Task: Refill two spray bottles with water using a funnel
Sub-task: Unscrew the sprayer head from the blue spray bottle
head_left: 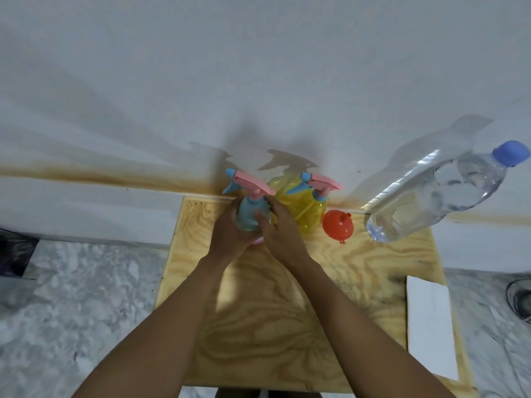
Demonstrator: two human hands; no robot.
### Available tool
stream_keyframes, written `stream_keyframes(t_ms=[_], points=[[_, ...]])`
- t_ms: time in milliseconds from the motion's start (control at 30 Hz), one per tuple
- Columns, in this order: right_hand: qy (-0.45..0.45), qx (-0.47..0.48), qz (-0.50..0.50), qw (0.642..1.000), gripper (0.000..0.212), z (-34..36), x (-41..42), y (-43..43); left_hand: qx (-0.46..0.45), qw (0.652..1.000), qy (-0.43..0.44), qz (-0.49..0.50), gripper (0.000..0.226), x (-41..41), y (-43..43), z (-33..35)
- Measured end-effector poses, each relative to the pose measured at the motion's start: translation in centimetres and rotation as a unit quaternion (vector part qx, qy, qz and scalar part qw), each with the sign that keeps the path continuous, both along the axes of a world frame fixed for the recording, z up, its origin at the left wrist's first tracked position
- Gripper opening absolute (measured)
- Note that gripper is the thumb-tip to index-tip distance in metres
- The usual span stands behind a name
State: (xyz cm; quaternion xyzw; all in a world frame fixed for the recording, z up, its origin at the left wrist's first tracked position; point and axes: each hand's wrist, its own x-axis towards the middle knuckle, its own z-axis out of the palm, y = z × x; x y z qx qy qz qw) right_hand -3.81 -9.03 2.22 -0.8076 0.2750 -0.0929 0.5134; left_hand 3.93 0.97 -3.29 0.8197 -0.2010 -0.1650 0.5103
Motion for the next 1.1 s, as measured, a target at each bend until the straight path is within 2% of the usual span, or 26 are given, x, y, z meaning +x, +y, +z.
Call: stream_keyframes(t_ms=[167, 333, 400, 500, 567, 667, 900, 1033, 1100], points=[[-0.055, 0.025, -0.07, 0.996, 0.039, 2.5, -1.9, 0.8, -0.052, 0.997, -0.047, -0.028, 0.066, -2.5, 1.0, 2.8], [-0.119, 0.023, -0.112, 0.986, 0.018, 5.4, -4.4, 0.8, -0.063, 0.993, -0.096, -0.028, 0.088, -6.2, 1.3, 4.7], [-0.134, 0.023, -0.11, 0.985, 0.022, 6.5, -5.2, 0.8, -0.066, 0.993, -0.092, -0.026, 0.089, -7.3, 1.1, 5.9], [-0.147, 0.01, -0.104, 0.984, 0.018, 7.8, -5.7, 0.8, -0.071, 0.995, -0.054, -0.033, 0.079, -8.1, 0.9, 7.8], [-0.161, 0.008, -0.116, 0.98, 0.023, 8.5, -5.9, 0.8, -0.078, 0.995, -0.045, -0.032, 0.077, -8.4, 0.9, 8.6], [-0.176, 0.059, -0.147, 0.972, 0.042, 9.5, -6.0, 0.7, -0.088, 0.994, -0.054, -0.029, 0.08, -8.9, 0.9, 9.9], [-0.191, 0.089, -0.126, 0.969, 0.04, 10.8, -5.4, 0.8, -0.11, 0.99, -0.077, -0.034, 0.071, -8.5, 1.2, 11.4], [-0.189, 0.109, -0.116, 0.969, 0.038, 11.1, -5.2, 0.9, -0.115, 0.992, -0.024, -0.036, 0.059, -8.3, 1.5, 12.1], [-0.172, 0.114, -0.101, 0.973, 0.055, 11.4, -5.1, 1.2, -0.12, 0.992, -0.007, -0.036, 0.057, -8.3, 1.7, 12.4]])
